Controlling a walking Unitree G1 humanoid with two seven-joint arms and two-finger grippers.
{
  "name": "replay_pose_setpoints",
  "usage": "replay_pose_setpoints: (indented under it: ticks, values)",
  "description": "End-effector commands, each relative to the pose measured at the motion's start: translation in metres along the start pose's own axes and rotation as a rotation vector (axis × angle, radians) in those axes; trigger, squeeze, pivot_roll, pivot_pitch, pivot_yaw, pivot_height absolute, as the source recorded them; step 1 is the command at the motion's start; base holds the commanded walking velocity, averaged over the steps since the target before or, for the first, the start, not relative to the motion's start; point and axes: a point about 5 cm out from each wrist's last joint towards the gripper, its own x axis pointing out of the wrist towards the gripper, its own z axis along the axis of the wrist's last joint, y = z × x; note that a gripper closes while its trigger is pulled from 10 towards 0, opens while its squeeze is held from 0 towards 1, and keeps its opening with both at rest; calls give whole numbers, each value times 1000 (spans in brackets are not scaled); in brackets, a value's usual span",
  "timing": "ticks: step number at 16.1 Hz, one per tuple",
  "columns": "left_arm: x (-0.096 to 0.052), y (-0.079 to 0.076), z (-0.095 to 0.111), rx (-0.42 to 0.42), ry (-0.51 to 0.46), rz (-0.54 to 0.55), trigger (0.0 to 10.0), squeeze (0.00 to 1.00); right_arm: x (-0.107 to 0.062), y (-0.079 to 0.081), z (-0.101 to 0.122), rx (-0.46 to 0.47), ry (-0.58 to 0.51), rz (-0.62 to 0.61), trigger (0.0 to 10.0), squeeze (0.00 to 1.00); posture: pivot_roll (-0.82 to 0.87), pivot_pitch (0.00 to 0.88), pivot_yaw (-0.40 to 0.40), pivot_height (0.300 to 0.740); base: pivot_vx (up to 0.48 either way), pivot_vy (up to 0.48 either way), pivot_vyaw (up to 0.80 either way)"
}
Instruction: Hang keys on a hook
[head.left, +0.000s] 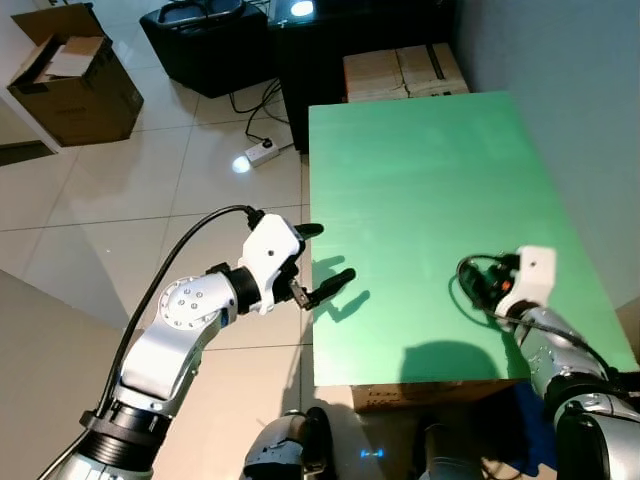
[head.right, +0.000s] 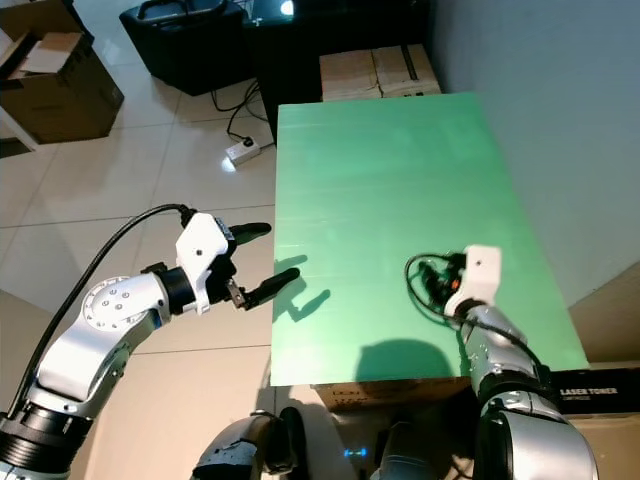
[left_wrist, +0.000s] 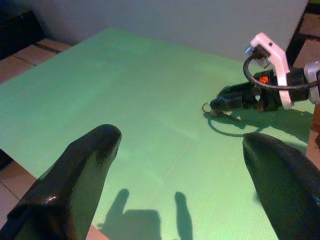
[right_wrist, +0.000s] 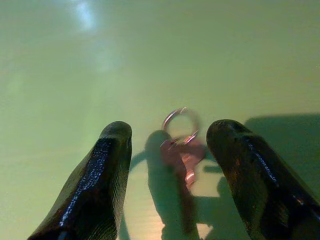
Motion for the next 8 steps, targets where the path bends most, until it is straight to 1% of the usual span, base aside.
replay_pose_setpoints:
  ticks: [1, 3, 4, 5, 8]
  values:
    - [-2, 0, 3, 14, 1, -12, 10000, 0, 1, 5, -6, 22, 27, 34, 10000, 0, 118, 205, 189, 740, 0, 0, 0]
    - [-3, 1, 3, 15, 5, -17, 10000, 0, 2, 12, -9, 26, 49, 76, 10000, 0, 122, 204, 189, 740, 0, 0, 0]
    - [-3, -1, 3, 10, 9, -35, 10000, 0, 3, 13, -12, 20, 66, 79, 10000, 0, 123, 205, 187, 740, 0, 0, 0]
    - [-4, -4, 2, 3, 19, -68, 10000, 0, 3, 14, -15, -14, 102, 70, 10000, 0, 124, 205, 186, 740, 0, 0, 0]
    - [-6, -10, 0, -7, 40, -120, 10000, 0, 3, 15, -16, -13, 111, 67, 10000, 0, 126, 203, 185, 740, 0, 0, 0]
